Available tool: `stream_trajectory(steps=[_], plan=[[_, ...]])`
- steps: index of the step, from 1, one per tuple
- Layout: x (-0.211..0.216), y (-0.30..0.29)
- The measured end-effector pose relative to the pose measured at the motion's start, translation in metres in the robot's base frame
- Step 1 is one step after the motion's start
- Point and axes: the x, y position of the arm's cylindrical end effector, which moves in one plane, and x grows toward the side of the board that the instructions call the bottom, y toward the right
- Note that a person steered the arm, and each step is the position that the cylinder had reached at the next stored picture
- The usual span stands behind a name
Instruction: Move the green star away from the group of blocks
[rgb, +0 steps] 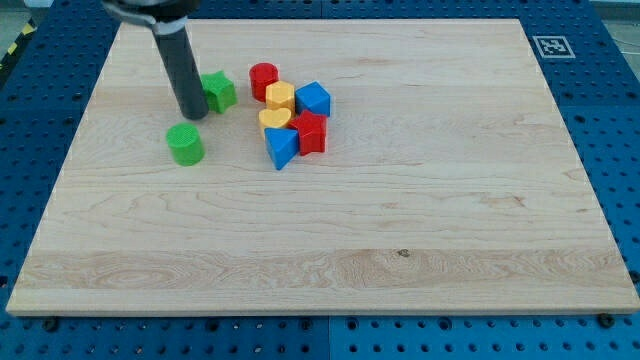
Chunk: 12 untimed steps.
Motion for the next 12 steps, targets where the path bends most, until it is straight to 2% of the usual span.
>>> stream_trajectory(steps=[1, 2, 3, 4, 5, 8, 11, 12], plan=[[-0.020, 0.000], [-0.008, 0.000], [0.022, 0.004], [0.021, 0.029], [-0.012, 0.026], [-0.019, 0.017], [-0.052, -0.004], [-0.065, 0.013]])
